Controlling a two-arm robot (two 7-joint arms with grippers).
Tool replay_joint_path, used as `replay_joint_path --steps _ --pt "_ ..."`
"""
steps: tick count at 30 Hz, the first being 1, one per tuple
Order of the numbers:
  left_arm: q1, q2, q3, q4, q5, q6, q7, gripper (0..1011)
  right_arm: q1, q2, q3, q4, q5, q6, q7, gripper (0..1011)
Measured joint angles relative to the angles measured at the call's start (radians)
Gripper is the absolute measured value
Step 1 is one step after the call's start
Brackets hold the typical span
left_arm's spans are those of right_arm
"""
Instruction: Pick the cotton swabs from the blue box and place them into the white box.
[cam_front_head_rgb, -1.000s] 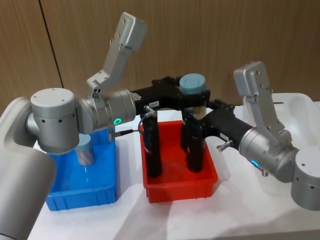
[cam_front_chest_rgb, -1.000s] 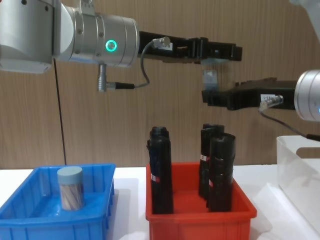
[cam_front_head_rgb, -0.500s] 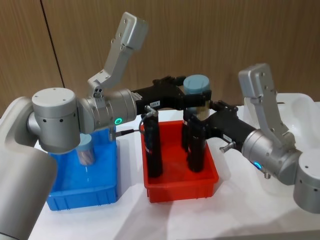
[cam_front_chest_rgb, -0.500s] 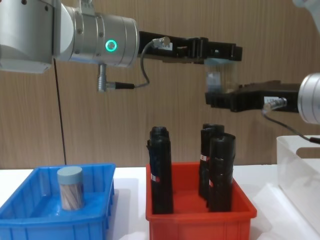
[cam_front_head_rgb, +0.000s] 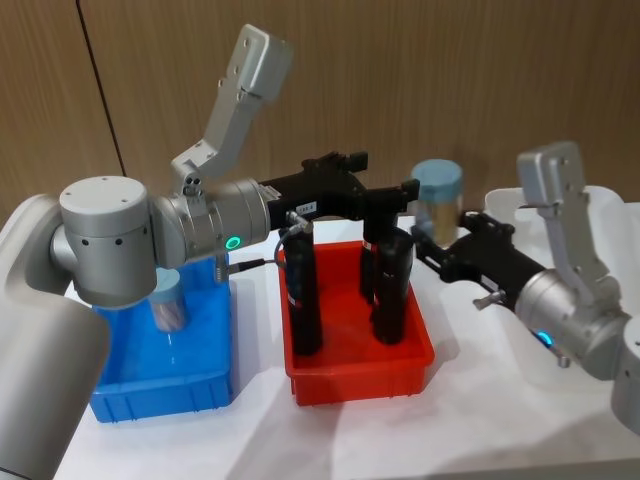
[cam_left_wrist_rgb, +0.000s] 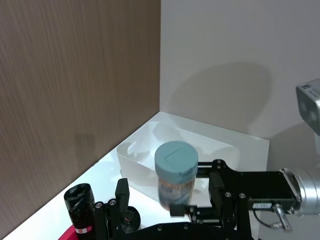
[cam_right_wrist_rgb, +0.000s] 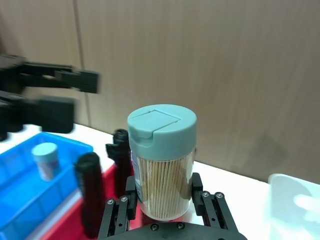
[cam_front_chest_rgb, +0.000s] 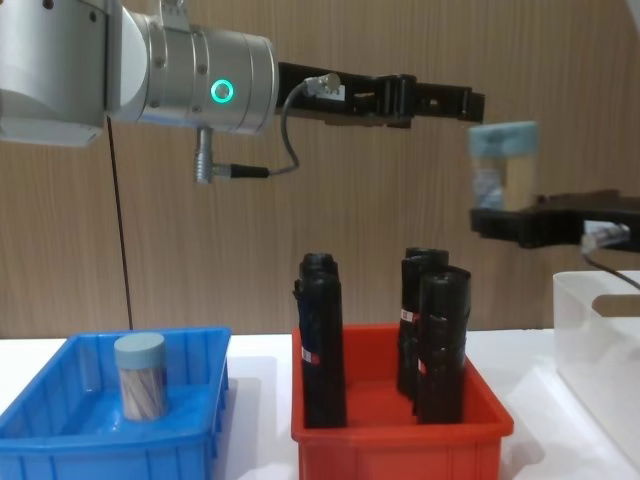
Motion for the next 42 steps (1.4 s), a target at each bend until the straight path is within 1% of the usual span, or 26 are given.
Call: replay_joint_path --steps 5,10,11,16,17,20,24,25,27,29,34,38,39,42 --pt "0.0 0.0 0.0 0.0 0.0 0.0 0.0 1004 -0.003 0.018 0.022 0.022 0.012 -0.01 -0.029 619" --pt "0.0 0.0 0.0 0.0 0.0 0.0 0.0 1004 -0.002 0.04 0.052 0.057 0.023 -0.021 -0.063 619" --pt "0.0 0.0 0.0 0.0 0.0 0.0 0.0 1004 -0.002 0.04 0.052 0.057 0.023 -0.021 -0.063 619" --pt "0.0 0.0 0.0 0.0 0.0 0.0 0.0 1004 0.013 0.064 0.086 0.114 0.026 -0.036 -0.098 619" --pt "0.0 0.0 0.0 0.0 0.0 0.0 0.0 1004 0.013 0.064 0.086 0.114 0.026 -0.036 -0.098 619" --pt "0.0 0.0 0.0 0.0 0.0 0.0 0.0 1004 0.027 0.076 0.104 0.159 0.022 -0.042 -0.114 619" --pt "0.0 0.0 0.0 0.0 0.0 0.0 0.0 1004 0.041 0.083 0.115 0.198 0.015 -0.044 -0.123 619" --pt "0.0 0.0 0.0 0.0 0.0 0.0 0.0 1004 0.052 0.088 0.122 0.228 0.011 -0.047 -0.127 619" --pt "0.0 0.0 0.0 0.0 0.0 0.0 0.0 1004 0.054 0.089 0.123 0.238 0.009 -0.047 -0.128 619" --pt "0.0 0.0 0.0 0.0 0.0 0.0 0.0 1004 0.069 0.093 0.132 0.278 0.007 -0.049 -0.13 619" --pt "0.0 0.0 0.0 0.0 0.0 0.0 0.0 1004 0.084 0.098 0.141 0.323 0.009 -0.052 -0.13 619" --pt "0.0 0.0 0.0 0.0 0.0 0.0 0.0 1004 0.097 0.101 0.15 0.362 0.021 -0.058 -0.123 619" --pt "0.0 0.0 0.0 0.0 0.0 0.0 0.0 1004 0.098 0.101 0.151 0.367 0.023 -0.059 -0.121 623" --pt "0.0 0.0 0.0 0.0 0.0 0.0 0.0 1004 0.105 0.103 0.156 0.387 0.031 -0.066 -0.113 695"
